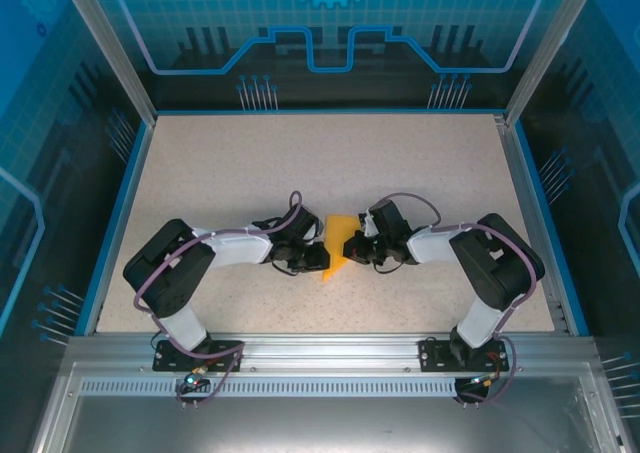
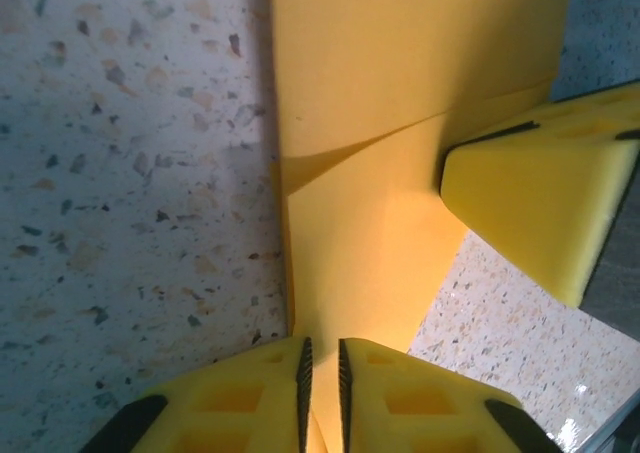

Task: Fold a paper plane with a square sheet of paper (pick it up from the middle)
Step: Third fold the triangle at the center of the table.

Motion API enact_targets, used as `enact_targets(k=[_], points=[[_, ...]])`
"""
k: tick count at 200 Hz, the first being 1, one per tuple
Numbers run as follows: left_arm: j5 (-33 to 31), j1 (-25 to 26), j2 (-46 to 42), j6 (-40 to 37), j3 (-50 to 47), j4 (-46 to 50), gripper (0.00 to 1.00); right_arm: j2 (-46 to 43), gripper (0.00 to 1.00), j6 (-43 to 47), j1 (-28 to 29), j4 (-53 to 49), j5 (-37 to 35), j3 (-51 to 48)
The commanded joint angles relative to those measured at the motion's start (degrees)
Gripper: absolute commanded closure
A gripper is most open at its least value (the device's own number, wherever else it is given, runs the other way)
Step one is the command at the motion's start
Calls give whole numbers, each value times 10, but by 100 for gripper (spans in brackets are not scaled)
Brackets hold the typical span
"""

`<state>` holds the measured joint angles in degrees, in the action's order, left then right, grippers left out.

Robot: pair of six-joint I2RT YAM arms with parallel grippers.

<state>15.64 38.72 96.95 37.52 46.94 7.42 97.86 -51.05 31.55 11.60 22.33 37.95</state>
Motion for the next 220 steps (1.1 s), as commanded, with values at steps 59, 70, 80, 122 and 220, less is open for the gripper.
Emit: enact_targets(k=[59, 70, 80, 122, 220], points=[[87, 1, -93, 73, -15, -57, 79, 8, 100, -14, 6, -4, -29, -5], [100, 3, -89, 99, -28, -95, 80, 7, 100, -14, 5, -5, -31, -6], [101, 5, -82, 117, -37, -119, 81, 5, 100, -14, 5, -6, -31, -6], [121, 11, -22, 143, -41, -171, 82, 5, 100, -13, 4, -10, -34, -6], [76, 16, 38, 124, -61, -127, 84, 1, 100, -9, -2, -15, -37, -10]])
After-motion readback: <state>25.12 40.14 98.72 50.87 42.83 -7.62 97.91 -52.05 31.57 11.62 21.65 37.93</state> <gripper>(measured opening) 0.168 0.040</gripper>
